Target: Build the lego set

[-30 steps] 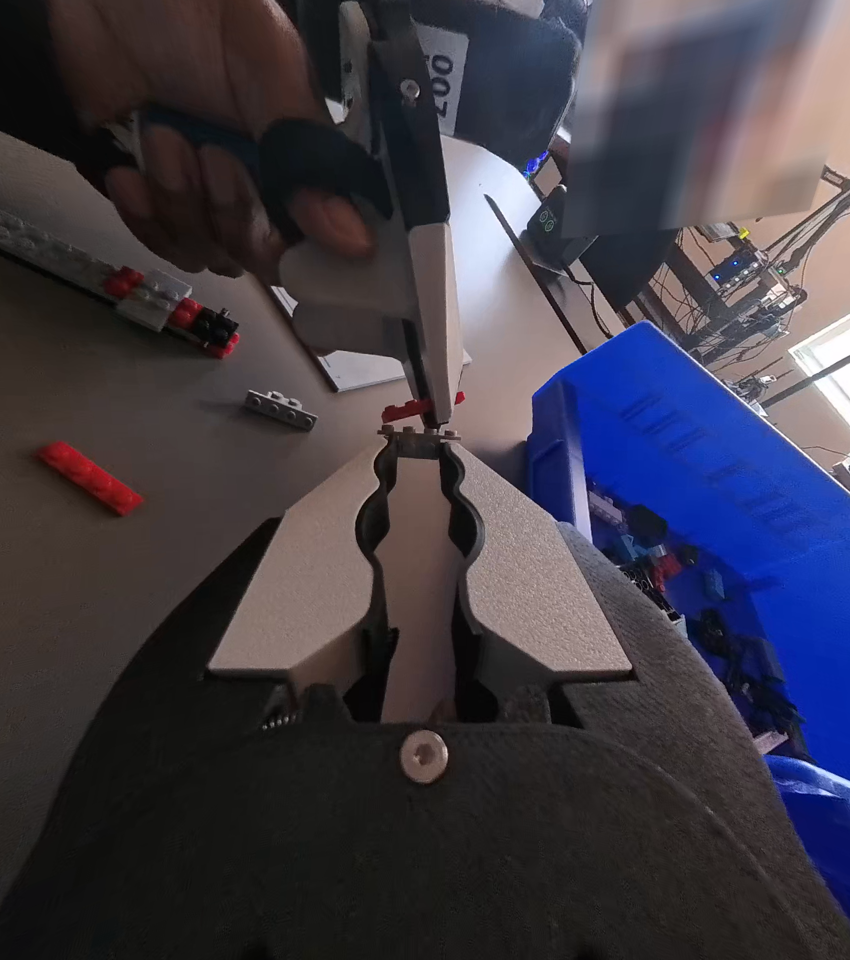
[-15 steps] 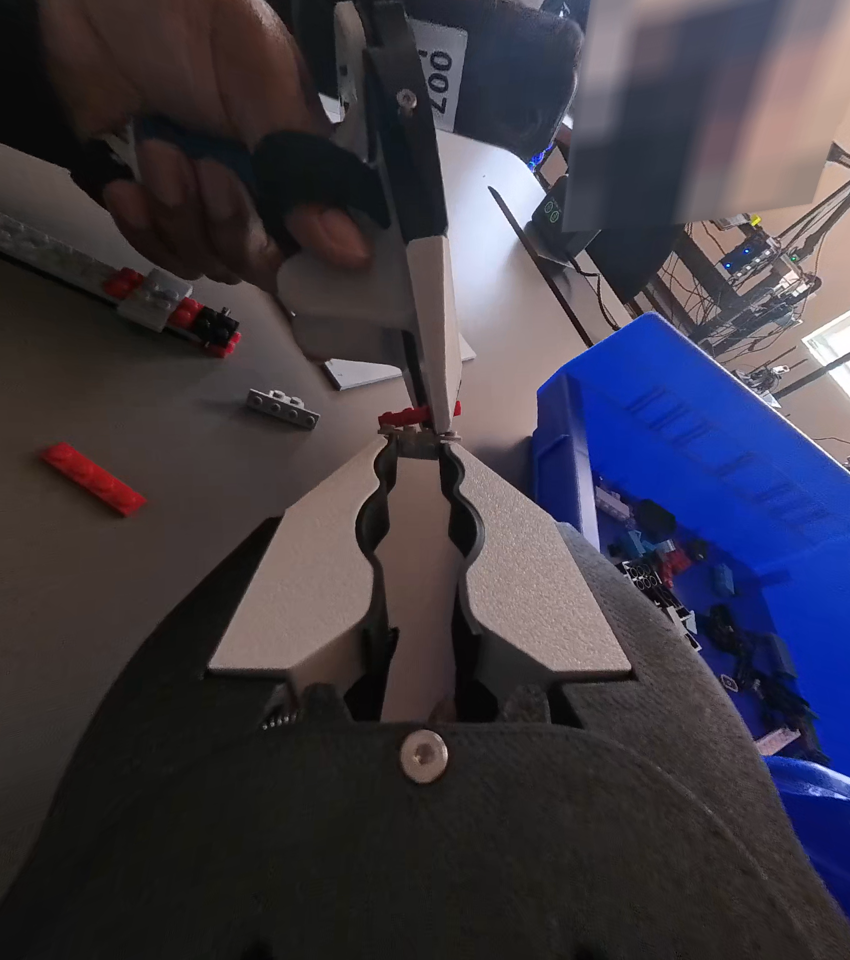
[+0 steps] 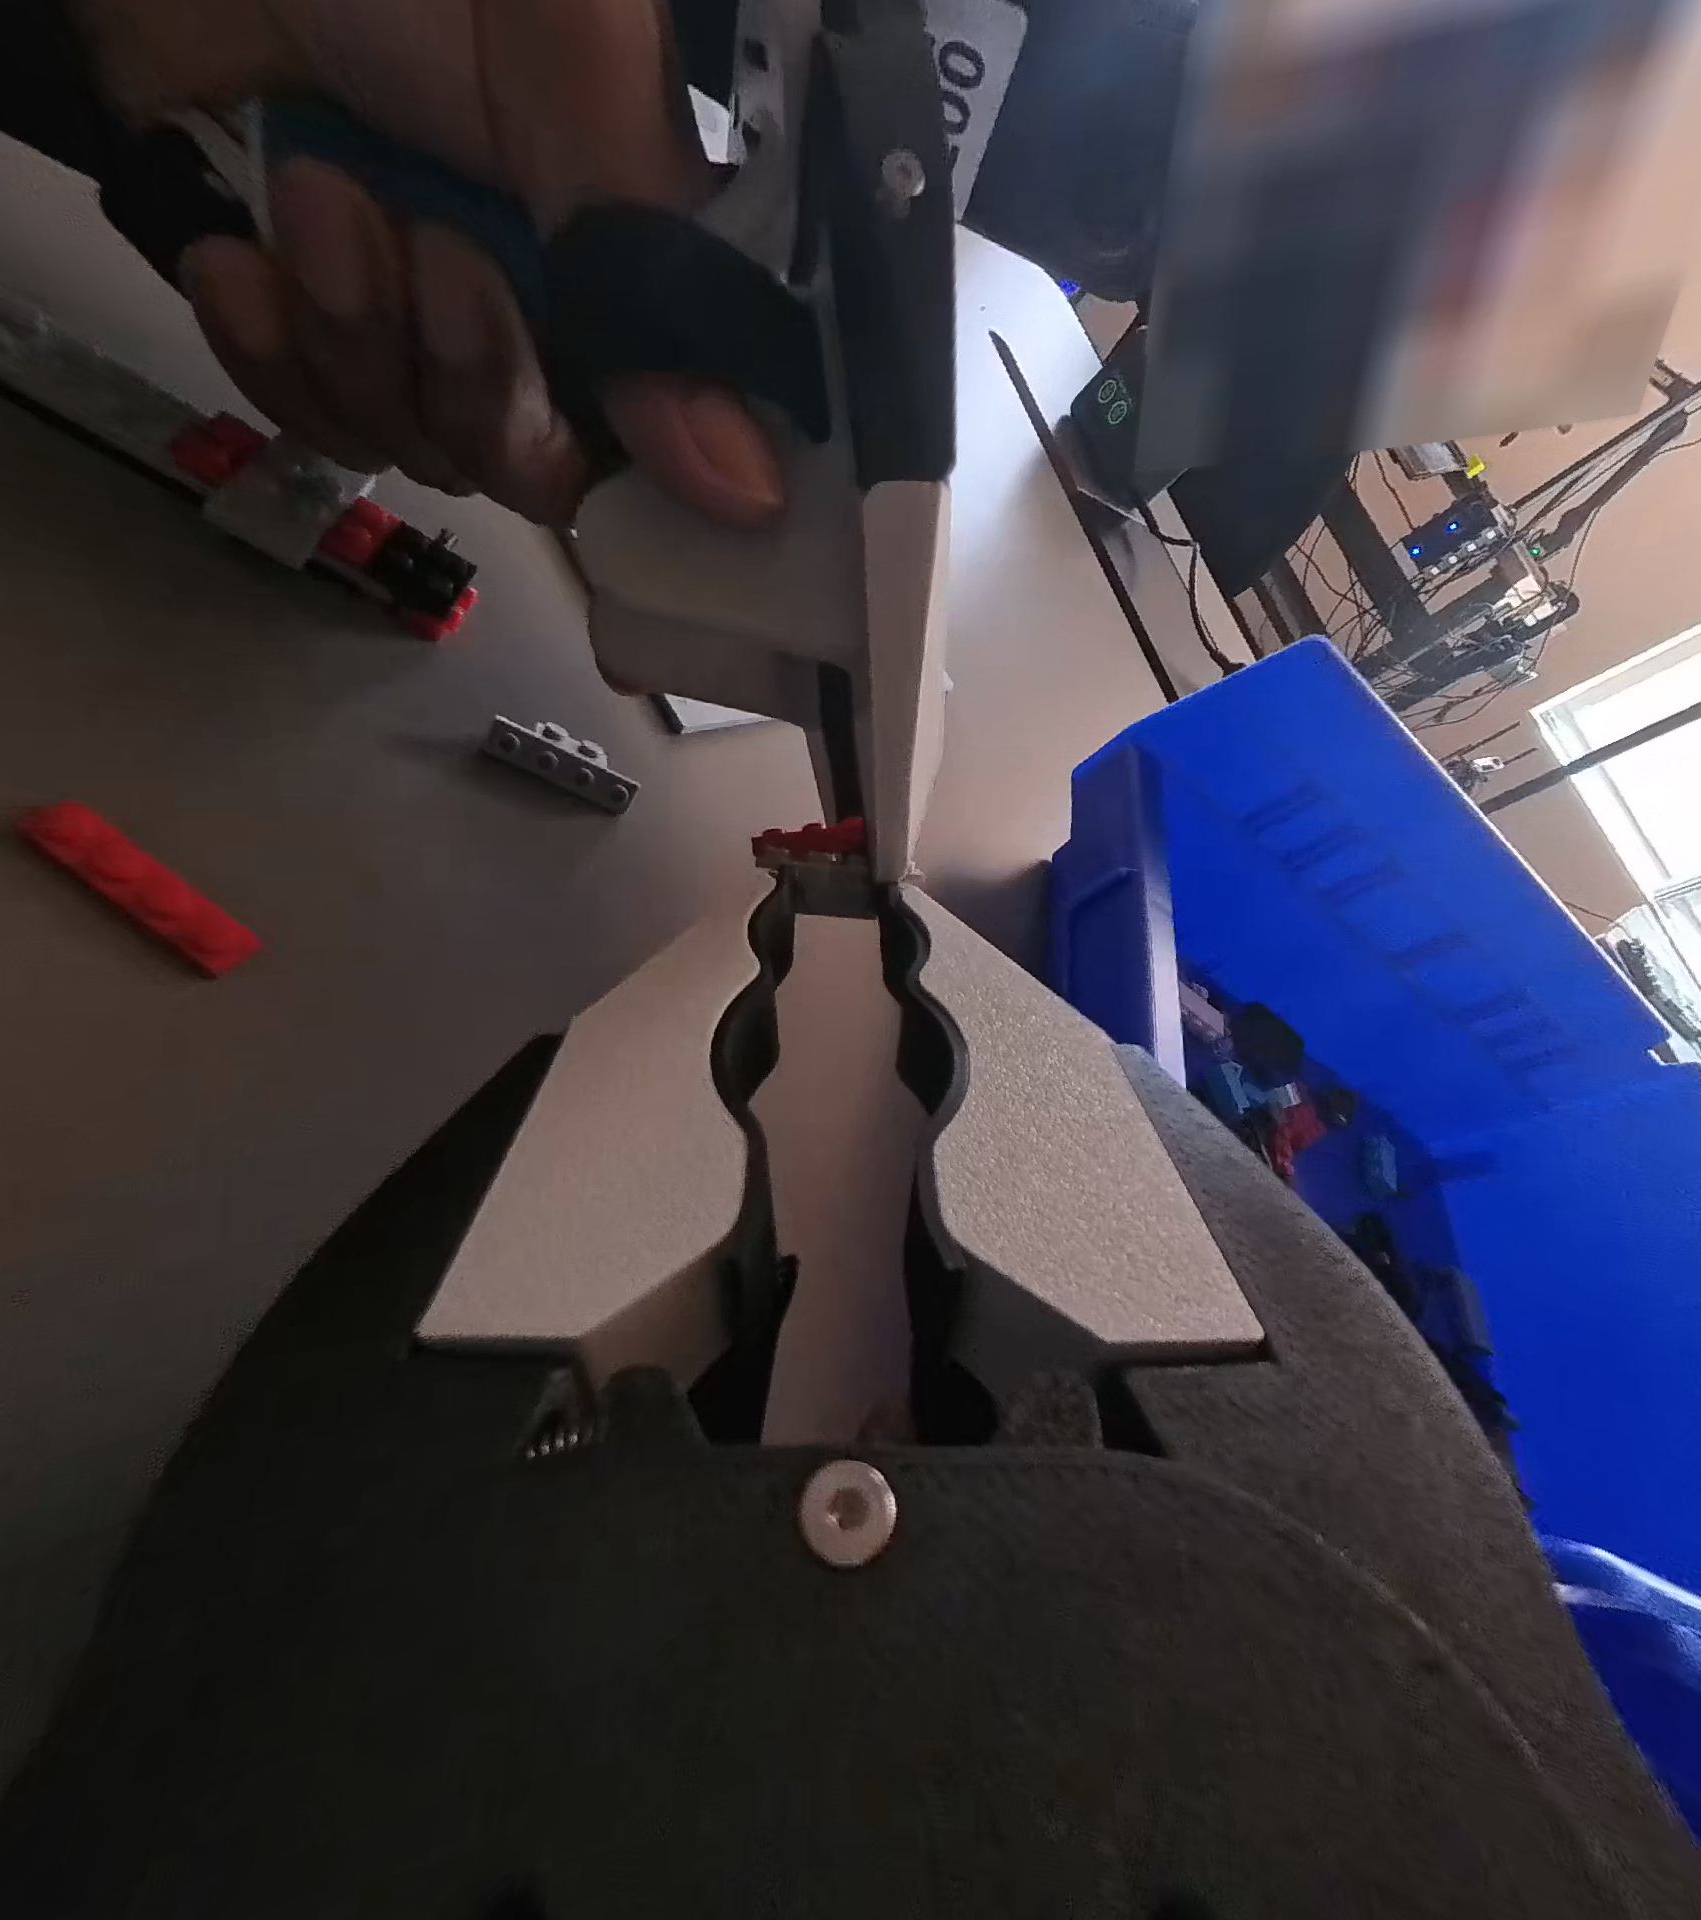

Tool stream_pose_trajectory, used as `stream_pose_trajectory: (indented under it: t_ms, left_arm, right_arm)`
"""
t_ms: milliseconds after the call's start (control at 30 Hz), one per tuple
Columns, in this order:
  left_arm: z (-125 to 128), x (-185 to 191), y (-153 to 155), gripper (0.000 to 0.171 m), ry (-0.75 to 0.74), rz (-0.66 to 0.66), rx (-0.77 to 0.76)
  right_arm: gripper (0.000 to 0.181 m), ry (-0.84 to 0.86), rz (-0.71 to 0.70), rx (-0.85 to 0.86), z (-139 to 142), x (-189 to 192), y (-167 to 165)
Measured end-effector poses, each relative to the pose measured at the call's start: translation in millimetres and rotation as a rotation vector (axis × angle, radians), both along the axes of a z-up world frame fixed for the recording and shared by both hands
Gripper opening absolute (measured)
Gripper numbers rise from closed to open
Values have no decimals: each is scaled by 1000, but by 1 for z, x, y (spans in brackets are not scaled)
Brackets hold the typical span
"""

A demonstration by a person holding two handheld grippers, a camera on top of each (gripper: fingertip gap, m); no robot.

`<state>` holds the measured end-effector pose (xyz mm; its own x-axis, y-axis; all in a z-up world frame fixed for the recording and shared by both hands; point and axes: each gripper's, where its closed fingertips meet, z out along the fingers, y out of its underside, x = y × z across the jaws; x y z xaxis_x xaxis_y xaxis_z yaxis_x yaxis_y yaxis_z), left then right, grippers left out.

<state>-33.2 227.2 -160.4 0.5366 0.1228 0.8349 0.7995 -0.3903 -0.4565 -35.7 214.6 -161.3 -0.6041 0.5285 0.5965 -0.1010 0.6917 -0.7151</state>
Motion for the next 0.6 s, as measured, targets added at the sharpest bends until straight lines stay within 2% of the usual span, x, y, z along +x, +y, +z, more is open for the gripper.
stream_pose_trajectory:
  t_ms: [133, 300, 600]
  left_arm:
    - [-1, 0, 0, 11, 17, -3, -7]
    - [3, -2, 0, 8, 50, 10, 15]
    - [8, -3, 1, 7, -19, 14, 68]
  right_arm:
    - [18, 24, 2, 39, -1, 0, 0]
    - [19, 21, -4, -2, 3, -1, 1]
    - [19, -24, -2, -98, 8, -2, 1]
